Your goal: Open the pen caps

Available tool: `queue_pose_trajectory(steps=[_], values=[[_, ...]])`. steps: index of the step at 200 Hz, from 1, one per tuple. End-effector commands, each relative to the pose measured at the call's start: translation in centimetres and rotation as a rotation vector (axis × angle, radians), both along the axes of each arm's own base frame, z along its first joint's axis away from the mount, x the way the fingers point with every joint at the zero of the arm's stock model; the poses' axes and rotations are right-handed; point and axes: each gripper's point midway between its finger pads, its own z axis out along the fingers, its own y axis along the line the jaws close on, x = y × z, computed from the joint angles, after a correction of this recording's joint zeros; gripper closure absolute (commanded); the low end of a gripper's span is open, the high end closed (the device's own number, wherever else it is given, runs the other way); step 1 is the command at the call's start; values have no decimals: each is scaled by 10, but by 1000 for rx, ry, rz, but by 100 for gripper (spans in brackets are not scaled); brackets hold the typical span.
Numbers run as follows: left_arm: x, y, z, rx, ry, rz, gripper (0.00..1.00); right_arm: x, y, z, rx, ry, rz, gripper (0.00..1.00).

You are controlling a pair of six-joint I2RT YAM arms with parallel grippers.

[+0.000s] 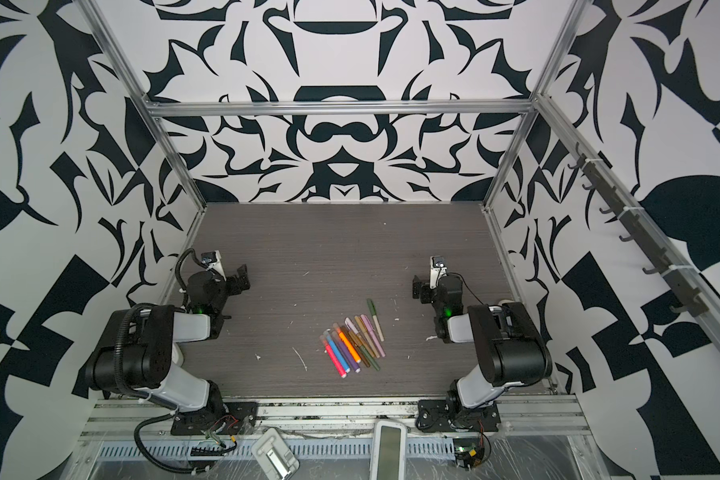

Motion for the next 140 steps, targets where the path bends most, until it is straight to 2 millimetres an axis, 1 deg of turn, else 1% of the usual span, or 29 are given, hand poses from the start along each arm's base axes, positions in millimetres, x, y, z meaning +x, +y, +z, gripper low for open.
queue_pose_trajectory(steps=[1, 34, 55, 68, 95, 118, 127, 140], values=[[0, -3, -1, 3, 3, -16, 1, 7, 2, 16, 2, -54, 12, 0], [-2, -4, 0, 3, -5, -23, 1, 7, 2, 16, 1, -54, 12, 0], [-2, -5, 0, 12, -8, -29, 1, 8, -7, 15, 0, -45, -45, 0], [0, 1, -1, 4, 6, 2, 1, 8, -6, 15, 0, -44, -44, 0], [-1, 2, -1, 5, 0, 4, 1, 8, -7, 15, 2, -49, -47, 0], [0, 1, -1, 6, 2, -7, 1, 8, -3, 16, 1, -50, -23, 0], [0, 2, -1, 4, 3, -3, 1, 9, -4, 15, -1, -47, -30, 0], [0, 2, -1, 3, 3, 0, 1, 9, -11, 16, -2, -46, -74, 0]])
